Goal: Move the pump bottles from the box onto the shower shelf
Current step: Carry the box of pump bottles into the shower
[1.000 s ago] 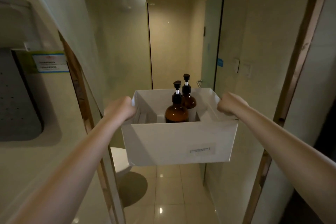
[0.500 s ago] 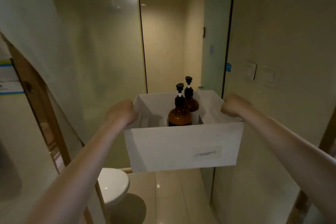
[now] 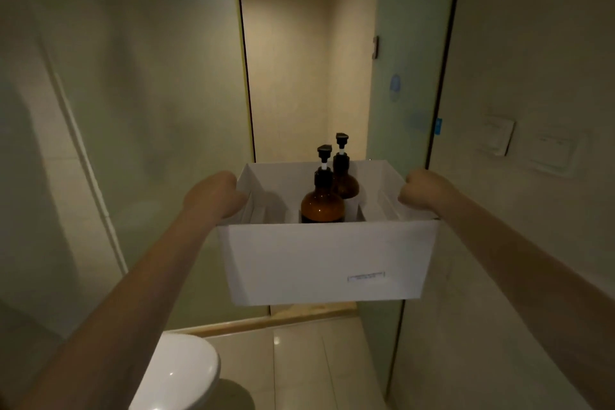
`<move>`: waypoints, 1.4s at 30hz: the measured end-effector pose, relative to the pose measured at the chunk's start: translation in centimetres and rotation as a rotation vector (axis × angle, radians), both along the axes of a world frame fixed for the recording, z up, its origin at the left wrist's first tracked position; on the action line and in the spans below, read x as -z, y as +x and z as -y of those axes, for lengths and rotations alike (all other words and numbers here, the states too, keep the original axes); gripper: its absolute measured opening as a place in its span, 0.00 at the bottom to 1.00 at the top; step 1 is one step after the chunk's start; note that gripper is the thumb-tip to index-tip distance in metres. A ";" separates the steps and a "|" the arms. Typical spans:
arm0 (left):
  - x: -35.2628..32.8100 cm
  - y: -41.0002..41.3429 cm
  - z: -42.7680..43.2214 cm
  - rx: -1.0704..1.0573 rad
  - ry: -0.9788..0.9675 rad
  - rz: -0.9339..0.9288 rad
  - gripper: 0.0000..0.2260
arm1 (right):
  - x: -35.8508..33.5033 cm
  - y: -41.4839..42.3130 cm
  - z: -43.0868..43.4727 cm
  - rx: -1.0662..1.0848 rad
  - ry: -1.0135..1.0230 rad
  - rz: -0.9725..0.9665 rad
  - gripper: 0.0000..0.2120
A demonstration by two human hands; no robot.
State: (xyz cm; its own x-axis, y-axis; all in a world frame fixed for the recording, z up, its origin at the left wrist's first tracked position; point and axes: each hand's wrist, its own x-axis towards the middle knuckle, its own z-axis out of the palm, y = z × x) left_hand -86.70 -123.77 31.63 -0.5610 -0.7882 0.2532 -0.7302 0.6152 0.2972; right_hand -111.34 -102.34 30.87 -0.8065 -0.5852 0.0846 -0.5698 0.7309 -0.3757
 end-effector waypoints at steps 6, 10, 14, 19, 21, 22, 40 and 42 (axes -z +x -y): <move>1.1 -6.0 6.1 -0.003 0.009 -0.005 0.10 | 1.2 -6.3 6.3 0.010 -0.036 0.022 0.11; 0.9 -10.4 10.2 -0.014 -0.016 -0.002 0.07 | 1.2 -11.0 10.6 0.000 -0.047 0.000 0.12; 0.7 -14.8 14.7 -0.005 -0.025 -0.008 0.09 | 0.9 -15.2 14.8 -0.012 -0.065 0.003 0.12; 0.9 -20.0 19.9 0.016 -0.032 -0.019 0.10 | 0.8 -19.9 19.4 0.016 -0.060 -0.003 0.14; 0.8 -22.1 21.9 0.024 -0.023 -0.002 0.08 | 0.9 -21.8 21.2 0.019 -0.057 -0.003 0.14; 0.8 -23.1 22.8 0.026 -0.017 0.000 0.06 | 0.9 -22.8 22.1 0.019 -0.056 0.002 0.14; 0.8 -43.9 44.3 0.109 -0.019 0.035 0.02 | 1.8 -42.9 42.4 0.116 -0.036 0.007 0.10; 0.4 -46.4 46.4 0.116 -0.020 0.009 0.02 | 1.6 -45.2 44.4 0.129 -0.039 -0.002 0.10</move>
State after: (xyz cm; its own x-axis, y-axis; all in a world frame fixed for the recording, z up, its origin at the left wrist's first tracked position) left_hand -133.07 -170.21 31.25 -0.6503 -0.7129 0.2623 -0.6566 0.7012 0.2779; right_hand -156.50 -146.71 29.31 -0.8748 -0.4724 0.1075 -0.4725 0.7831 -0.4042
